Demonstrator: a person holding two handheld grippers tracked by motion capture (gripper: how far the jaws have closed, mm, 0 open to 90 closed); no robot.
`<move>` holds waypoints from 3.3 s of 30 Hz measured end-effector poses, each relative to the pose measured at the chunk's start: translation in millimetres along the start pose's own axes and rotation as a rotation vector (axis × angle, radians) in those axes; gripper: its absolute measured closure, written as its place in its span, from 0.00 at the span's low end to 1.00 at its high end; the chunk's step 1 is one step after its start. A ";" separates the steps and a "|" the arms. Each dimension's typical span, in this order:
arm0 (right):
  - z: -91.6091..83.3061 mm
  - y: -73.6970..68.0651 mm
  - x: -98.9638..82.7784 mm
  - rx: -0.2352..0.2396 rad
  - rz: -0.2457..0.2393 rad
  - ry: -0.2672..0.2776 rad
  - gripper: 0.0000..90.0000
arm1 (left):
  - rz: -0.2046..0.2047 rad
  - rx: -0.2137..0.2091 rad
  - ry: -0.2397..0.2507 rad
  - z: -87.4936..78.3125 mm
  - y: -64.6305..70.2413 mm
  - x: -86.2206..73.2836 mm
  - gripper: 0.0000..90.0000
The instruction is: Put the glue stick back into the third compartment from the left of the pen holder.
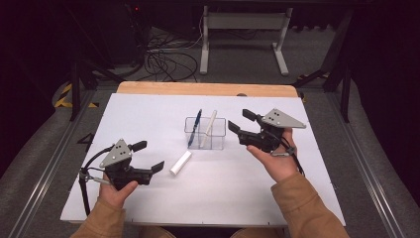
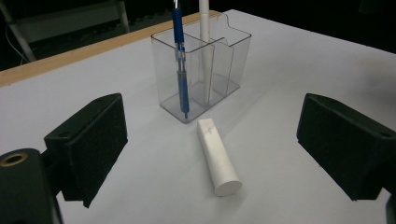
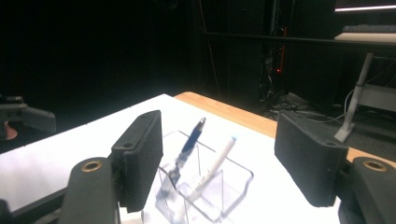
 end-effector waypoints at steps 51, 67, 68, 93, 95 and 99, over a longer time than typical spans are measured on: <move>-44.2 14.2 -51.4 0.001 -0.018 -0.063 0.37 | 0.012 0.065 -0.084 17.6 16.6 6.3 0.07; -42.6 12.7 -52.8 0.005 -0.020 -0.069 0.37 | -0.042 0.082 -0.215 33.0 14.3 5.2 0.12; -42.6 12.8 -52.9 0.003 -0.020 -0.070 0.37 | -0.053 0.077 -0.221 34.8 15.0 5.0 0.12; -40.0 11.9 -56.5 0.007 -0.025 -0.086 0.37 | -0.040 0.104 -0.445 70.3 22.4 -9.4 0.18; -39.9 11.7 -56.7 0.008 -0.026 -0.087 0.36 | -0.039 0.105 -0.455 73.3 23.8 -11.1 0.18; -39.5 11.8 -57.1 0.007 -0.026 -0.087 0.36 | -0.037 0.113 -0.474 77.6 25.5 -14.4 0.19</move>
Point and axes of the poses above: each handheld gripper's, and its own axes: z roughly forward along the jaws, x roughly out of its top, y roughly to its right, the point moved 6 cm from there along z, roughly forward along the jaws, and after that the axes turned 10 degrees about -y, right-handed, at the moved point
